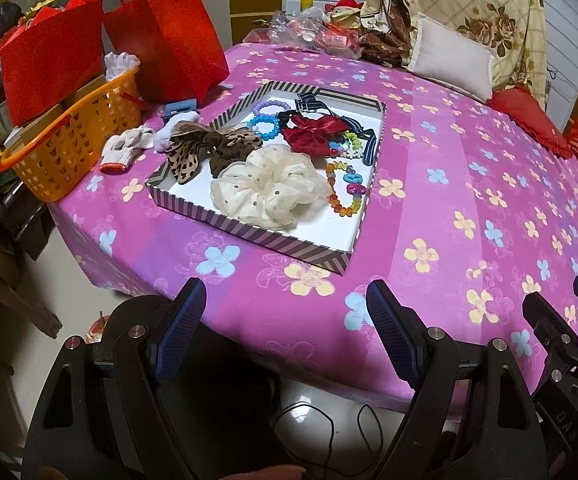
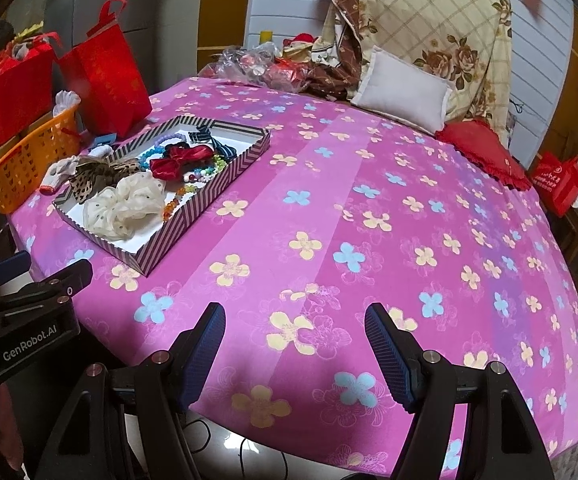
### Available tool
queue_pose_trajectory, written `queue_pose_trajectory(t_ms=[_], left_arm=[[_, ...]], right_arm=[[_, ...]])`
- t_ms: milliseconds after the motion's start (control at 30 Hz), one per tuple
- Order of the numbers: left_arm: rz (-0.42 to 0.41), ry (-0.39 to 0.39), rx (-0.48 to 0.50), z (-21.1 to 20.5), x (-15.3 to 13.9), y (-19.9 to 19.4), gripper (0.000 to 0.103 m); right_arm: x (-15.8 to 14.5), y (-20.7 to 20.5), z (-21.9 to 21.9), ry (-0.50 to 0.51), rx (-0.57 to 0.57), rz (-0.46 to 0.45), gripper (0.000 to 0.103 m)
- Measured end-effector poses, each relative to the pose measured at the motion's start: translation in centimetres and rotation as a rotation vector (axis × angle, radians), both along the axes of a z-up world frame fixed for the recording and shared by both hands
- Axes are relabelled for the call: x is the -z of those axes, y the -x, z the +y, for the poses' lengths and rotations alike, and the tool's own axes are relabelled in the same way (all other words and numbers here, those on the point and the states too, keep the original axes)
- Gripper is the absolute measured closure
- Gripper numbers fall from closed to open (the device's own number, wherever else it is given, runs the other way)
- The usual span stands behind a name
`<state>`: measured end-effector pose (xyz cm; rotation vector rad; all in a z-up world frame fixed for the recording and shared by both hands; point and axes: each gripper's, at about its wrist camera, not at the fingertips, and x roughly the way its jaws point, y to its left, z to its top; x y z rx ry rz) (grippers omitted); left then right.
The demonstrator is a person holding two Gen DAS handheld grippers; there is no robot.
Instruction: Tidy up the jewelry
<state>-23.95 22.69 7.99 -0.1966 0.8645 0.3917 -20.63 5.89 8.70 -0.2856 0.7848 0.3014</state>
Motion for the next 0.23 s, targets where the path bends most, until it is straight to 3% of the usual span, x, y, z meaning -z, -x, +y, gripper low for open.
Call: queue_pose_trajectory(t_ms=[233], left_arm=[[-0.007, -0.029, 0.000, 0.03, -0.30, -0.31, 0.021]], right_arm=[[0.16, -0.07, -0.26, -0.010, -0.006, 0.011, 0.033]])
